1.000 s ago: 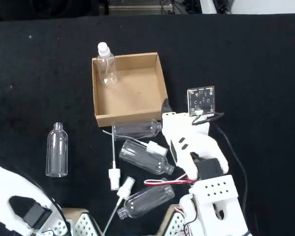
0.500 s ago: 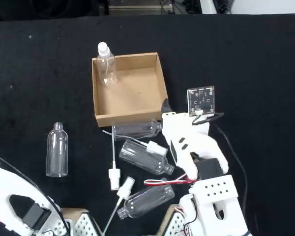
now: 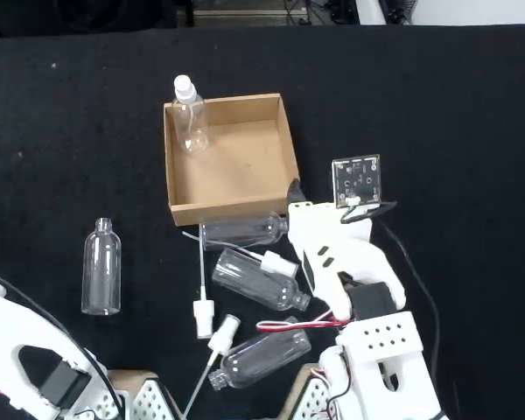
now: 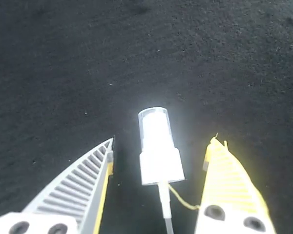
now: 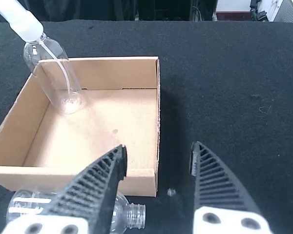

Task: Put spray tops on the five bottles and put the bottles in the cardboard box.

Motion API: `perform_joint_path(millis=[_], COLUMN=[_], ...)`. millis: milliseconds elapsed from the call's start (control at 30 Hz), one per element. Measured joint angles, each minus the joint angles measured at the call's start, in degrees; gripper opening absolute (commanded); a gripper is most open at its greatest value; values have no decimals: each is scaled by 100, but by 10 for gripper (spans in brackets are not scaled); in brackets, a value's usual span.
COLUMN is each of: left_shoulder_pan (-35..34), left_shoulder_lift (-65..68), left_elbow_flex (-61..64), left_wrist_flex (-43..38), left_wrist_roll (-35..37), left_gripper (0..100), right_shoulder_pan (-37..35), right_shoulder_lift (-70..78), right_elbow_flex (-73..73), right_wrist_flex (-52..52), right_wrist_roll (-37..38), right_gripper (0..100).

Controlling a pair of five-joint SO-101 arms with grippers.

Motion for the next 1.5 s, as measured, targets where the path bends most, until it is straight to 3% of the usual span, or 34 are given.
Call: perform_joint_path(millis=[200,667,1200,1300,1500], left_shoulder_pan=[70,105,501,563,536], left_shoulder_lift=[53,9,-105,-246,-492], left_elbow_flex=[0,-158,-1187,-1029,-466], left_wrist_flex=[0,1248,4888,5099,5169], left_wrist_roll=[44,35,44,44,62], left_gripper=[41,48,48,77,280], right_shoulder_pan=[0,0,0,0,0], right_shoulder_lift=[0,0,0,0,0], right_elbow_flex=[0,0,0,0,0], right_wrist_flex=[0,0,0,0,0], right_wrist_roll=[0,0,0,0,0], right_gripper=[201,201,201,201,201])
